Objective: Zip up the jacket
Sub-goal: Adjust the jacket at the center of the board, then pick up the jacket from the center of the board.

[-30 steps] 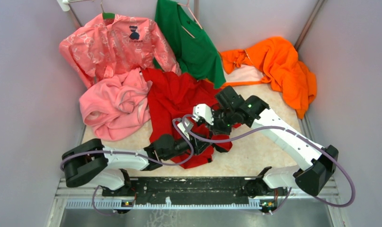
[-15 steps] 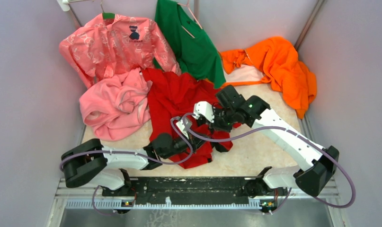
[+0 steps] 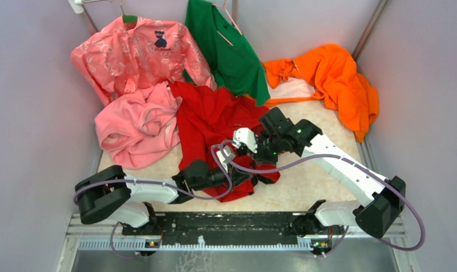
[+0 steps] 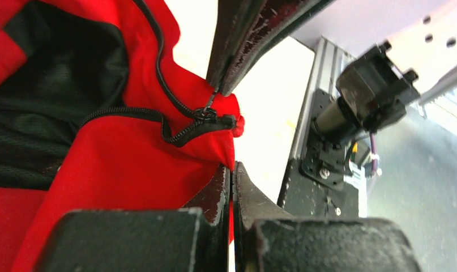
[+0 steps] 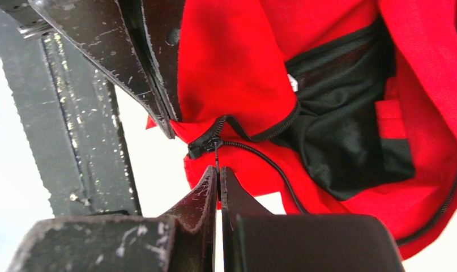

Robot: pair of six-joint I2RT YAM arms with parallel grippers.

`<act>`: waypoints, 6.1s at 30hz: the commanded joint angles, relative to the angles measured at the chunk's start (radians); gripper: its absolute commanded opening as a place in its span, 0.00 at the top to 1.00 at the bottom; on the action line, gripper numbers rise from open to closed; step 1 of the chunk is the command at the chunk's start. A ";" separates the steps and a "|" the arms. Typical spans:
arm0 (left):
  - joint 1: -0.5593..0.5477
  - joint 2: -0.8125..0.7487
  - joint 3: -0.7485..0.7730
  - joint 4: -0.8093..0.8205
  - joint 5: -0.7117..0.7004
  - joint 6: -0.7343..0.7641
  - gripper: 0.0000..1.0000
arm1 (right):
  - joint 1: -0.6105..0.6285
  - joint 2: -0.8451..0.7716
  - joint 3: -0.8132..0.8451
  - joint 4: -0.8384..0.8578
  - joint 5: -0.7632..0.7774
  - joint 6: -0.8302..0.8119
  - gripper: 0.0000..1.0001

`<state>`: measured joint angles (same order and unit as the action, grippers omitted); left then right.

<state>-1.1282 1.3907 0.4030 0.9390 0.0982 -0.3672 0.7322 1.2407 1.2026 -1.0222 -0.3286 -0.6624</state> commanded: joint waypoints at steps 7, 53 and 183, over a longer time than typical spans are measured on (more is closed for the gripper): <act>-0.031 -0.048 -0.039 -0.151 0.159 0.205 1.00 | -0.096 0.022 -0.051 0.055 -0.202 -0.011 1.00; 0.410 0.146 0.691 -1.471 -0.397 -0.592 0.12 | -0.032 -0.252 -0.356 -0.036 -0.227 -0.255 1.00; -0.139 0.621 1.131 -1.447 -0.513 -0.161 0.76 | -1.126 -0.250 -0.411 0.410 -0.852 0.256 0.32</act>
<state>-1.2884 2.0430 1.5532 -0.5247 -0.4068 -0.5671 -0.3870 1.0134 0.7971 -0.6506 -1.1461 -0.4145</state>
